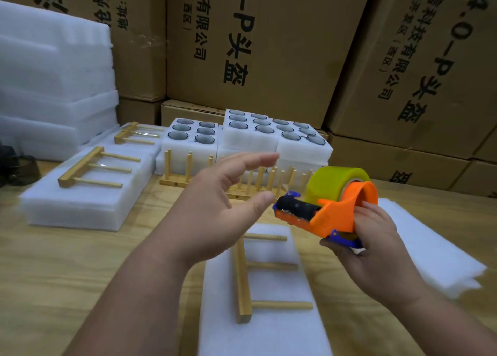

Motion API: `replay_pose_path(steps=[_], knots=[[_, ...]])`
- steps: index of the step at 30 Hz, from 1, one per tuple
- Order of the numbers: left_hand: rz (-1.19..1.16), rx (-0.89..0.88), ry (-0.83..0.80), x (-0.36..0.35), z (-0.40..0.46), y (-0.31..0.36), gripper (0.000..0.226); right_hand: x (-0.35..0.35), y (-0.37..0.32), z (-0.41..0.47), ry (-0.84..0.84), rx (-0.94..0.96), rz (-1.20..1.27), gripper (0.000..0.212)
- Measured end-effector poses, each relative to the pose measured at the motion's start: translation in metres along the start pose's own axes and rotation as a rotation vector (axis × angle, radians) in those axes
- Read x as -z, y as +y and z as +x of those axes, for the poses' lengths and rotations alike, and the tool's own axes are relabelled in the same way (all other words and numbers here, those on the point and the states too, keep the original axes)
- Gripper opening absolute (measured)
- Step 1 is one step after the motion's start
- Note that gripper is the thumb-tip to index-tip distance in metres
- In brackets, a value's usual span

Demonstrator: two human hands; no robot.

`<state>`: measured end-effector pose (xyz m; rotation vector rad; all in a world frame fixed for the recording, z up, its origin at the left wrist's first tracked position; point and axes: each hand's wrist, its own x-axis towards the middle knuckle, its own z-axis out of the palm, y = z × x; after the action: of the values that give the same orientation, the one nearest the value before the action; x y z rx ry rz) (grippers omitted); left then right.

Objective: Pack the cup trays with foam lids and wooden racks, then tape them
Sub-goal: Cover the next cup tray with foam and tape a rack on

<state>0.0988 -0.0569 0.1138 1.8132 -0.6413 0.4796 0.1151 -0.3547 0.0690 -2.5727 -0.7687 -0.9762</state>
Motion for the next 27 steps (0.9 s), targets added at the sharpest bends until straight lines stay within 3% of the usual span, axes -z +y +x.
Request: replay_pose_path(steps=[7,20,27], knots=[[0.191,-0.038,-0.029,-0.009,0.001,0.005,0.050,0.003,0.003,0.002,-0.055,0.082,-0.026,0.030],[0.259,-0.153,0.104,-0.014,0.003,0.007,0.010,0.016,0.000,0.020,-0.034,0.175,-0.037,0.030],[0.247,-0.134,0.098,-0.013,0.002,0.010,0.035,0.018,-0.003,0.027,-0.074,0.245,-0.035,0.026]])
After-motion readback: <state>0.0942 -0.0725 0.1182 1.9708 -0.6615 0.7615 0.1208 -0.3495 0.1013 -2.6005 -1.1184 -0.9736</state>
